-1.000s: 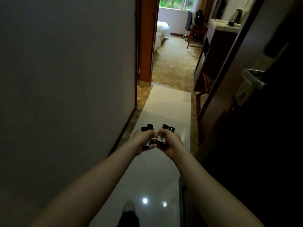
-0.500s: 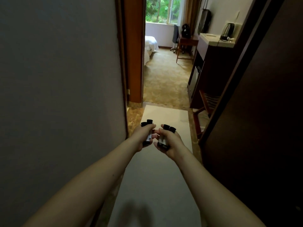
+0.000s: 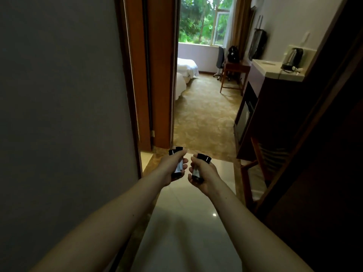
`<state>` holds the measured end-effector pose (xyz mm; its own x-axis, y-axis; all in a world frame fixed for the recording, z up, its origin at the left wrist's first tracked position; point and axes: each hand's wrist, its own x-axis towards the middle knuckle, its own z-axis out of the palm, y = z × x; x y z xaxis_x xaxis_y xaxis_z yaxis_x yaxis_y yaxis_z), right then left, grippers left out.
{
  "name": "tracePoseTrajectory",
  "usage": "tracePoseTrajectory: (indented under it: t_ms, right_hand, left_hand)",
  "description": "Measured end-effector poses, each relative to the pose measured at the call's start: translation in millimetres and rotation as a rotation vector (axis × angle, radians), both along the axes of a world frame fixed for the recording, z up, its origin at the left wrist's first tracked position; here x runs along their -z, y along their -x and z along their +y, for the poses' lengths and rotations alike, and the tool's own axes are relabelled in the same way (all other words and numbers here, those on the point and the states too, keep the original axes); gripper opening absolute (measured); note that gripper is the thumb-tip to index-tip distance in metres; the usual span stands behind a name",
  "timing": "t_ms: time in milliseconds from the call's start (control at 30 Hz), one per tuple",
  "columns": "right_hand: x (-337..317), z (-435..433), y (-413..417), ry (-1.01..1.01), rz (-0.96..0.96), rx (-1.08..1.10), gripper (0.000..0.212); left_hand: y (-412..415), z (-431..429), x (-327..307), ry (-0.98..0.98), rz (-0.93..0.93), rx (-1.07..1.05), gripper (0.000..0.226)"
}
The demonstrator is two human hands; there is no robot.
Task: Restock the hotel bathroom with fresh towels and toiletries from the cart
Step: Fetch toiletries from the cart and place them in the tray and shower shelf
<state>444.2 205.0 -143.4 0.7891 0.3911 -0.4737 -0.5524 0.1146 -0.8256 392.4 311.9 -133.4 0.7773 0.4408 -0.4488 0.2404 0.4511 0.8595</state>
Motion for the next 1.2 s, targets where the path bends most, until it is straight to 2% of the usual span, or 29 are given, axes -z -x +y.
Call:
tracePoseTrajectory:
  t_ms: [233, 433, 800, 867, 1000, 1200]
  right_hand:
    - [-22.4, 51.0, -152.9, 0.029, -0.071, -0.09, 0.011]
    - [-28.1, 119.0, -250.0, 0.006, -0.054, -0.171, 0.007]
    - [-20.7, 326.5, -455.0, 0.0, -0.114, -0.208, 0.016]
    - [-21.2, 356.6, -480.9, 0.002, -0.13, -0.196, 0.019]
    - [-15.4, 415.7, -526.4, 0.028, -0.097, -0.231, 0.024]
    - [-4.5, 523.9, -587.7, 0.086, -0.087, -0.316, 0.021]
  left_hand:
    - [-137.0, 56.6, -14.5, -0.012, -0.034, -0.085, 0.039]
    - [-227.5, 120.5, -11.5, -0.031, -0.024, -0.17, 0.019]
    - [-428.2, 315.1, -11.6, -0.061, -0.044, -0.264, 0.018]
    - [-454.6, 346.8, -11.6, -0.088, -0.019, -0.308, 0.022]
    - [-499.3, 404.1, -8.3, -0.11, 0.016, -0.395, 0.012]
    - [-552.6, 495.2, 2.8, -0.106, 0.011, -0.524, 0.008]
